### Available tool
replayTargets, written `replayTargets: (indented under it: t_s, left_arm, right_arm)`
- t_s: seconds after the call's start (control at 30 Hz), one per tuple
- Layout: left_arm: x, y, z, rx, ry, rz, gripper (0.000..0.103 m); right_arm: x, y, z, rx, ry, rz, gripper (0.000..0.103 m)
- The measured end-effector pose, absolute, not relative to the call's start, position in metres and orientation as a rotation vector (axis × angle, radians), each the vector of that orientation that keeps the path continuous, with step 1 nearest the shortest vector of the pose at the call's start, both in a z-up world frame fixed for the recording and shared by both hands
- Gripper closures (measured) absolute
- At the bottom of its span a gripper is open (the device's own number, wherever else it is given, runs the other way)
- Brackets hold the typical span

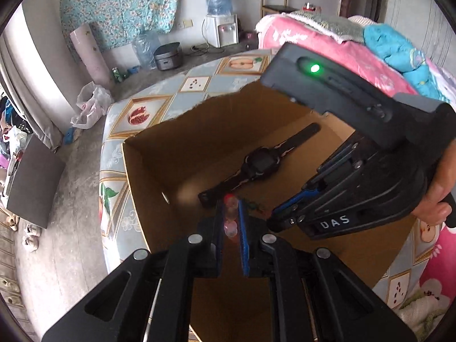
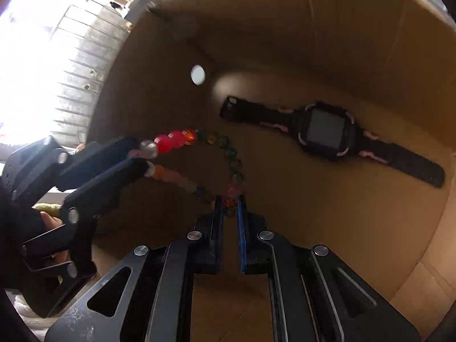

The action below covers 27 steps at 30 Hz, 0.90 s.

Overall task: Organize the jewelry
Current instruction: 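Lower the bracelet into the box and open the left gripper, then withdraw both open grippers from the box back over the table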

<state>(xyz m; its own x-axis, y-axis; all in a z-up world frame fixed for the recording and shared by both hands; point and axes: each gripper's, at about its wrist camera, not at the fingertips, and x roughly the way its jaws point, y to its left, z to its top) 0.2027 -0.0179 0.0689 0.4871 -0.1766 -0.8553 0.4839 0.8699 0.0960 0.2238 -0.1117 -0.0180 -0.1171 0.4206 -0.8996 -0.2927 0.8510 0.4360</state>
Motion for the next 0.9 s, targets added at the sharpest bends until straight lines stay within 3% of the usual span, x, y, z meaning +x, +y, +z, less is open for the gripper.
replayTargets:
  t_s: [0.07,0.13,0.3,0.47,0.53,0.63,0.73,0.9]
  left_arm:
    - [0.205,-0.018,0.067,0.352,1.000,-0.411,0.092]
    - [0.205,-0.017,0.067,0.346,1.013,-0.411,0.081]
    - [0.205,-0.011,0.081,0.305,0.972,-0.403,0.077]
    - [0.189,0.004,0.114,0.228,0.869,-0.409,0.066]
    - [0.175,0.011,0.127,0.208,0.816,-0.403,0.056]
    - [0.154,0.023,0.141,0.174,0.764,-0.394,0.044]
    - [0.127,0.034,0.146,0.139,0.726,-0.387,0.033]
    - [0.078,0.050,0.134,0.093,0.691,-0.387,0.022]
  right_arm:
    - [0.226,-0.111,-0.028,0.132,1.622,0.604,0.091]
    - [0.228,-0.111,-0.032,0.155,1.630,0.607,0.090]
    - [0.228,-0.117,-0.027,0.203,1.575,0.595,0.078]
    - [0.208,-0.128,0.017,0.189,1.365,0.583,0.065]
    - [0.187,-0.134,0.043,0.167,1.234,0.586,0.061]
    - [0.159,-0.144,0.076,0.151,1.051,0.594,0.047]
    - [0.111,-0.159,0.092,0.140,0.902,0.585,0.041]
    - [0.056,-0.185,0.094,0.238,0.793,0.596,0.041]
